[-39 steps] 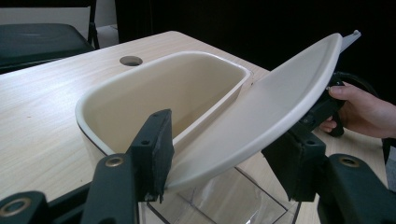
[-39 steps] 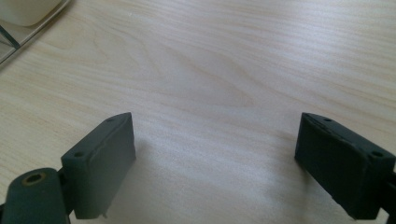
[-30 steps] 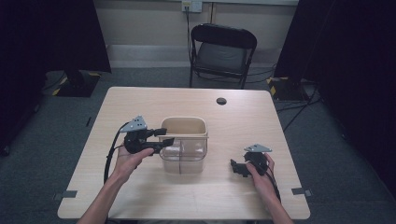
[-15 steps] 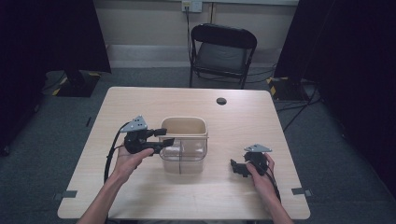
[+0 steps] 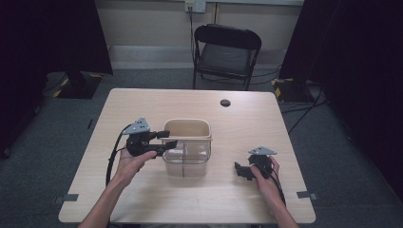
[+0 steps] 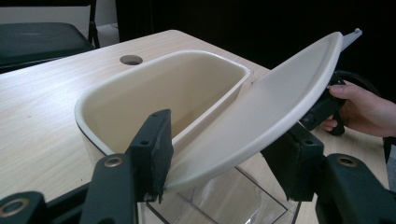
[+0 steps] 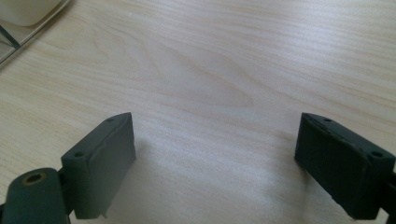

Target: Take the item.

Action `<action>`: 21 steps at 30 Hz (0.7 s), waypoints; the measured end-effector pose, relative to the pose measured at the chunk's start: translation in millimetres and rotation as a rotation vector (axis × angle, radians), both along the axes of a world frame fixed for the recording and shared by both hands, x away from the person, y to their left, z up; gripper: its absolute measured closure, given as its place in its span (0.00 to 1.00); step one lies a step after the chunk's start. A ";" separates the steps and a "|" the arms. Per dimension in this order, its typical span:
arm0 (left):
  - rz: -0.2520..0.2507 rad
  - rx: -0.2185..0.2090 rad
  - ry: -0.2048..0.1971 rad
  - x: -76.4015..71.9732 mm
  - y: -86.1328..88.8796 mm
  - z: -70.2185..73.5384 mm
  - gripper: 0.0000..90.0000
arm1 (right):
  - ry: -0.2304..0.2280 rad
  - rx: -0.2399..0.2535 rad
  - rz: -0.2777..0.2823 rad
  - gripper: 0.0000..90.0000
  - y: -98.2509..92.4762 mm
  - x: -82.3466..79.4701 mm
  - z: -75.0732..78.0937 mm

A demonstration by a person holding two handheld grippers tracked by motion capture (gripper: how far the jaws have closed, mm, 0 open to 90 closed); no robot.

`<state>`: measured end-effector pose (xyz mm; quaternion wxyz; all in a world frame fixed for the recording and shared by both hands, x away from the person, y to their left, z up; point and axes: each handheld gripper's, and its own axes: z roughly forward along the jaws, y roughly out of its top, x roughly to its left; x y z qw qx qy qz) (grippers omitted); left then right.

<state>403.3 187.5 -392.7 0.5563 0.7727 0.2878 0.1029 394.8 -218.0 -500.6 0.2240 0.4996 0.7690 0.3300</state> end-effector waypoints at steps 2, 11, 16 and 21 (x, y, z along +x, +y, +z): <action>-0.001 -0.004 0.002 0.2 -0.1 -0.1 0.48 | 0.000 0.000 0.000 0.13 0.0 0.0 0.0; -0.003 -0.006 0.003 0.4 -0.2 -0.1 0.49 | 0.001 0.000 0.000 0.13 -0.1 0.0 0.0; -0.004 -0.005 0.003 0.4 -0.2 0.0 0.49 | 0.001 0.000 0.000 0.13 -0.1 0.1 0.0; -0.005 -0.003 0.004 0.7 0.1 0.2 0.49 | 0.001 0.000 0.000 0.13 -0.1 0.0 0.0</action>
